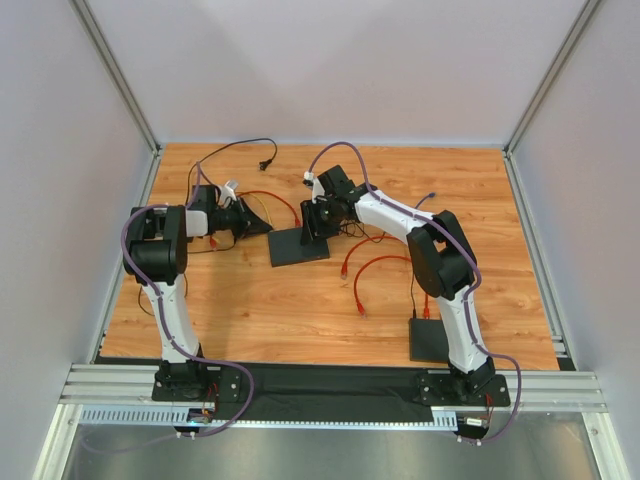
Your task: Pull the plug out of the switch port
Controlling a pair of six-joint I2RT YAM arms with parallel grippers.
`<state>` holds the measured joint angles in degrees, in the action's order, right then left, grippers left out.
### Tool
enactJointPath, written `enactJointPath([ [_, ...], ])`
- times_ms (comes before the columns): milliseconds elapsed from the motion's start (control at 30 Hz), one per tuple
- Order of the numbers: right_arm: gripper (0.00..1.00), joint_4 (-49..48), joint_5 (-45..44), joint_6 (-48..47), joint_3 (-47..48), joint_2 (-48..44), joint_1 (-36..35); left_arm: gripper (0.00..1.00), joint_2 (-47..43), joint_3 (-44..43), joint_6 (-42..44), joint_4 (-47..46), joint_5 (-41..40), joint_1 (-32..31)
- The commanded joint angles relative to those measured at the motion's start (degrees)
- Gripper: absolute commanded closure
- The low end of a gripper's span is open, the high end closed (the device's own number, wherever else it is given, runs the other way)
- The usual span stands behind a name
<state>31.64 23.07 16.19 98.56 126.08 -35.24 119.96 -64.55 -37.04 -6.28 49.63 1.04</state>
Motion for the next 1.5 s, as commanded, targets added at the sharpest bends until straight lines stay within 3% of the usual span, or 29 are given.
enactJointPath([
  [0, 0.55, 1.67, -1.71, -1.16, -0.48, 2.85, -0.70, 0.95, 1.33, -0.49, -0.58, 0.14, -1.02, -0.16],
  [67, 0.56, 2.11, -2.15, -0.98, -0.22, 3.12, -0.96, 1.00, 0.98, 0.56, -1.89, -1.79, -1.29, -0.07],
  [567, 0.59, 9.75, -10.75, 0.34, 3.56, 7.60, -3.51, 1.00, 0.27, 7.86, -14.90, -27.37, -2.42, 0.19],
  [967, 0.59, 20.04, -30.62, -1.51, 13.76, 12.96, -8.70, 1.00, -3.24, 9.89, -12.62, -22.29, -6.82, -0.42],
  [1100, 0.59, 22.84, -34.83, -3.08, 15.16, 14.97, -10.01, 1.00, -3.25, 10.68, -14.55, -24.82, -7.26, -0.42],
  [1333, 0.59, 27.43, -33.18, -4.76, 15.52, 17.53, -11.69, 1.00, -1.66, 9.80, -18.86, -33.17, -6.47, -0.34],
  [1467, 0.59, 27.25, -31.42, -4.58, 14.38, 17.53, -11.69, 1.00, -4.03, 9.97, -15.00, -28.19, -10.50, -0.34],
])
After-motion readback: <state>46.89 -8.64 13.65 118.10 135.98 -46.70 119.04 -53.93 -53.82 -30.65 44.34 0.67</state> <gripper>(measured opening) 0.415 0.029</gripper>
